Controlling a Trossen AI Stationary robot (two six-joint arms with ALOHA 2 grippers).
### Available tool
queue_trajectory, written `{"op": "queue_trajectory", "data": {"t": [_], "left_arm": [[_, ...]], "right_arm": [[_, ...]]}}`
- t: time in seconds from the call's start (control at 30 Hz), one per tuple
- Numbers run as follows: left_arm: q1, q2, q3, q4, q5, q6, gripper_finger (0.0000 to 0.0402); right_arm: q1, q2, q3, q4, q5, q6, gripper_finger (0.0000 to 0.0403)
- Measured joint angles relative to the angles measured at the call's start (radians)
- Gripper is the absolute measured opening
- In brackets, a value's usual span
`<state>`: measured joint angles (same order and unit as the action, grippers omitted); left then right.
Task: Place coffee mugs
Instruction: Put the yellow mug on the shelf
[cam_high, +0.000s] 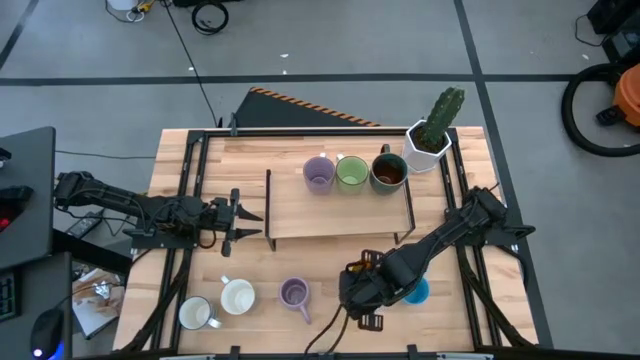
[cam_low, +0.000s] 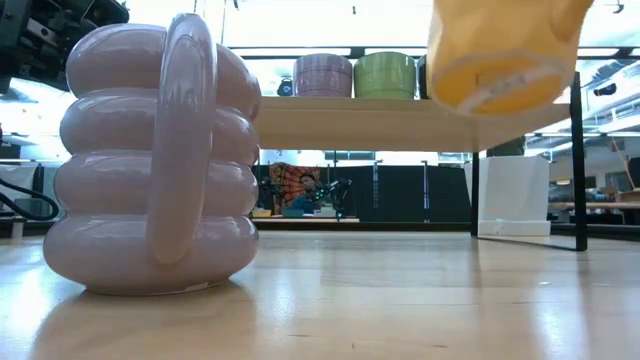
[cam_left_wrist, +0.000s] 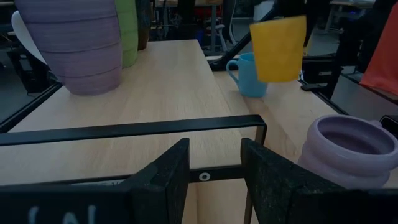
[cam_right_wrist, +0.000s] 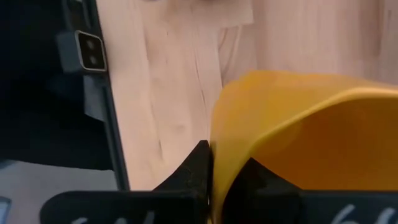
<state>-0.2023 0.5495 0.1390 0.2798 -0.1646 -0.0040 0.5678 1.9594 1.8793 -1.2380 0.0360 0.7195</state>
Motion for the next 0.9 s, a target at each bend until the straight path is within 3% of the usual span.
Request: {"op": "queue_trajectory", "data": {"t": [0.33,0.63,0.9], "left_arm": [[0.0,0.0,0.0,0.0,0.0,-0.002,0.0149],[0.0,0.0,0.0,0.0,0.0,-0.003,0.0149],[0.0,0.0,0.0,-0.001,0.0,-0.004,0.0149]], "right_arm": [[0.012,-0.123,0.0,-0.076,-0.001,0.094,0.0034],[-0.004,-0.199,0.001,-0.349,0.174,0.223,0.0033],[-0.097,-0.196,0.002,-0.331,0.148,0.093,0.0033]]}}
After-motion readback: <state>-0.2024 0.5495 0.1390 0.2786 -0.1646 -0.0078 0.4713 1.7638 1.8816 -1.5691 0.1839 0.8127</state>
